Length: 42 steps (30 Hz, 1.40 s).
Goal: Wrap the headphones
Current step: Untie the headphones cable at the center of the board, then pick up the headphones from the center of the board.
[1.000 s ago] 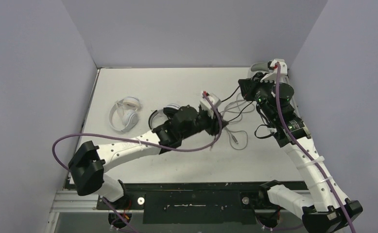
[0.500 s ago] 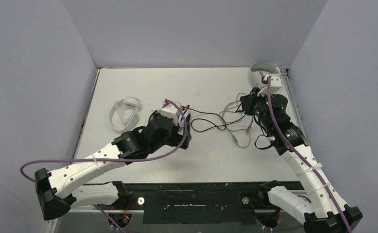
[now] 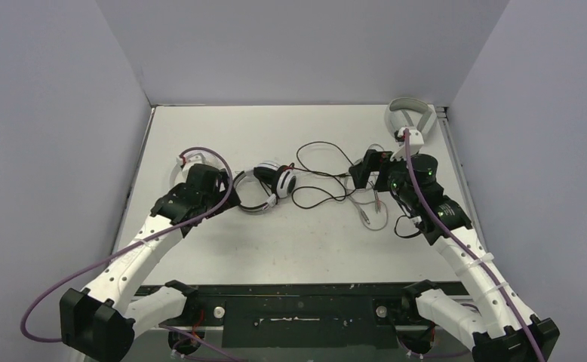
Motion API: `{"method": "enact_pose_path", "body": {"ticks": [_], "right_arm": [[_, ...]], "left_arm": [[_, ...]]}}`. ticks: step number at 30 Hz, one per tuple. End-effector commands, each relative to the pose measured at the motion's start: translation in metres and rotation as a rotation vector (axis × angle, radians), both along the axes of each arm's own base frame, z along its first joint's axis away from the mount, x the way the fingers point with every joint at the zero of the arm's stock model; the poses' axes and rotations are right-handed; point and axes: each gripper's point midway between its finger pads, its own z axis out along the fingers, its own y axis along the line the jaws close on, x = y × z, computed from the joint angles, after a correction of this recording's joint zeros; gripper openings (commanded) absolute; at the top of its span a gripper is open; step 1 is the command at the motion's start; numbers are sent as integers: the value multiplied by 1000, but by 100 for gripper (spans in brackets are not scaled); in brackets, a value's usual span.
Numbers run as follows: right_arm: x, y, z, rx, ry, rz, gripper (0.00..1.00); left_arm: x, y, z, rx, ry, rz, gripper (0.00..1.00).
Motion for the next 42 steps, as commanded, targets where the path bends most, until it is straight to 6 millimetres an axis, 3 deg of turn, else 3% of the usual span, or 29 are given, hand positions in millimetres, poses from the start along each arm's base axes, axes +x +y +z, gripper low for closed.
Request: {"method": "enact_pose_path", "body": {"ticks": [1, 5, 10, 17, 22, 26, 31, 35, 39, 40, 42], "right_arm": [[2, 0, 30, 70, -101, -17, 100], [4, -4, 37, 79, -98, -47, 100], [5, -11, 51, 189, -81, -152, 100], [-14, -6, 128, 363, -179, -120, 100], [-34, 18, 188, 443, -172, 36, 100], [-41, 18, 211, 514, -83, 7, 100], [-56, 15, 242, 597, -217, 44, 100], [-41, -9, 226, 558, -216, -120, 100], [-43, -27, 225, 508, -252, -200, 100], [-43, -30, 221, 490, -256, -209, 100], [-42, -13, 210, 412, -235, -104, 100]], "left_arm": [[2, 11, -6, -84, 3, 97, 97], [3, 7, -25, -165, 7, 78, 97], [5, 12, -38, -123, 31, 83, 97], [8, 14, -43, -108, 50, 92, 97], [10, 16, -36, -93, 33, 90, 97], [11, 20, -35, -52, 61, 94, 97], [9, 31, -32, 2, 64, 117, 97], [12, 34, -24, 10, 33, 126, 97], [13, 30, -23, -5, 31, 112, 97], [13, 28, -24, -13, 33, 105, 97], [14, 25, -27, -30, 33, 95, 97]]}}
